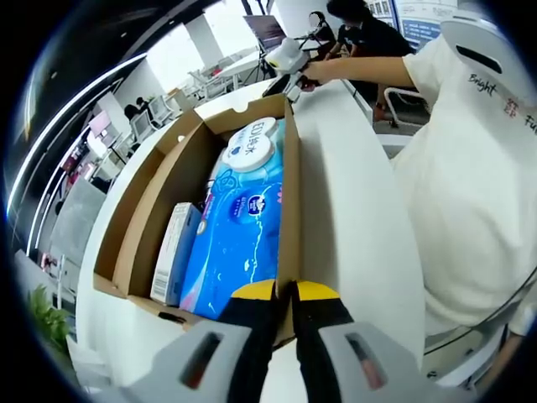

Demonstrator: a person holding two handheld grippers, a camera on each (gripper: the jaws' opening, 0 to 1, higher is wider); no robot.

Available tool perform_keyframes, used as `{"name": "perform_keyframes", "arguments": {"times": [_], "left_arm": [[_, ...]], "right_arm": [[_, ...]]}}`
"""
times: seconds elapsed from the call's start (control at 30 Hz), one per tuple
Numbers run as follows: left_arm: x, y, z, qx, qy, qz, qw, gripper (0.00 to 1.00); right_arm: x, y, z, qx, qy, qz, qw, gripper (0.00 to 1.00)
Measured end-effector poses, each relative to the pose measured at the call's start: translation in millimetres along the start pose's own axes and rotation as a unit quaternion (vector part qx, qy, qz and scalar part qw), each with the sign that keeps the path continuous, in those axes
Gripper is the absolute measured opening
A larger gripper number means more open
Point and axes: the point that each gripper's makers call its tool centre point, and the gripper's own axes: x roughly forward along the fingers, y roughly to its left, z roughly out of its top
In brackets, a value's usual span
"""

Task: Operate the shoe box by opening the lid, removing the specified soft item, and placing it in the target area until the item is outside and the box remains undamaged.

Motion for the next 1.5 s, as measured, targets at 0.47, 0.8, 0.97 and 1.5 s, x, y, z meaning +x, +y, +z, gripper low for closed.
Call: {"name": "perform_keyframes", "arguments": {"times": [0.47,0.8,0.97,1.5], "left_arm": [[0.0,0.1,-0.9,0.001,-0.001,0.001,1.0,0.06],[0.0,0.2,-1.2,-0.007,-0.001,-0.004,1.0,0.05],[-0.2,-0.6,-1.1,-0.002,-0.001,-0.016,0.9999,0.05],[-0.2,-1.9,-0.8,-0.002,-0.002,-0.022,0.9997,0.04]], "right_arm": [[-27.9,11.6,59.4,-0.056,-0.051,0.032,0.9966,0.65],[-43.6,29.0,97.1,-0.055,-0.061,0.071,0.9941,0.62],[-50.2,40.5,112.1,-0.056,-0.079,0.09,0.9912,0.56],[-54.5,80.5,150.1,-0.131,-0.085,0.097,0.9829,0.47]]}}
